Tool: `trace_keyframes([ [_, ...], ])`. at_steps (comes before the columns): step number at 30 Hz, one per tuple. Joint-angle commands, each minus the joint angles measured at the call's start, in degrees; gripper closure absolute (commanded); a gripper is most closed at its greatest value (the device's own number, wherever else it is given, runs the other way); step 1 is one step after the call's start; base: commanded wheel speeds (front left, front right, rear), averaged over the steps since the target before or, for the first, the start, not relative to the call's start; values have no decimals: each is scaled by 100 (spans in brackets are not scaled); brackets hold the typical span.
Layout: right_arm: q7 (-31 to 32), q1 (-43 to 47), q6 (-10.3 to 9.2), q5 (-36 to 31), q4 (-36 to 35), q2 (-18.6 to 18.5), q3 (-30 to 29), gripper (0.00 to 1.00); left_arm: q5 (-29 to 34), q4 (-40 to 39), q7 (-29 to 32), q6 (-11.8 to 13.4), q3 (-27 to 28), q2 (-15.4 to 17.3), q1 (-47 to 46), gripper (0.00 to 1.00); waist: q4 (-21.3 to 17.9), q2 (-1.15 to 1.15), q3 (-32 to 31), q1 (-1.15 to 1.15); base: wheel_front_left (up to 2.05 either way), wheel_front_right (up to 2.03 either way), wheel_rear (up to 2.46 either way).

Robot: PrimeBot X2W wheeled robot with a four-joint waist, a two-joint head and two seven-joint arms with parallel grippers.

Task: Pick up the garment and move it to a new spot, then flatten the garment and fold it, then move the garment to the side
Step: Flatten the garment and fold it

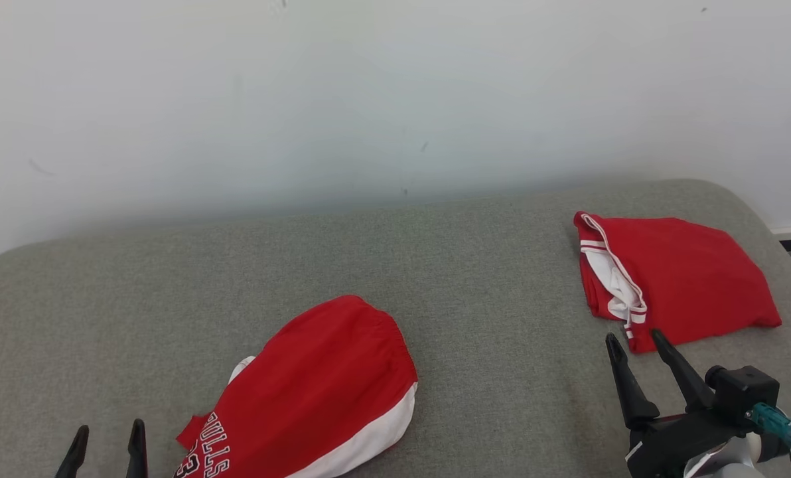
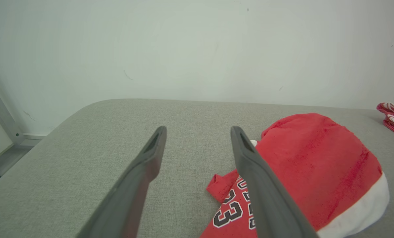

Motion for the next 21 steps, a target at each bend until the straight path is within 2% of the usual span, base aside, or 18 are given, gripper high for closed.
trace_keyframes([
  [1,1,56,-3,-46,2,-3,-7,0,26,20,41,23,-6,63,67,0,-62,0,-47,0,0,0,0],
  [11,275,52,-3,-54,2,-38,56,0,252,-5,596,62,-246,300,92,0,-88,0,-88,0,0,0,0],
  [21,335,91,-3,-110,-104,18,11,0,186,-190,759,98,-262,372,102,0,-60,0,-71,0,0,0,0],
])
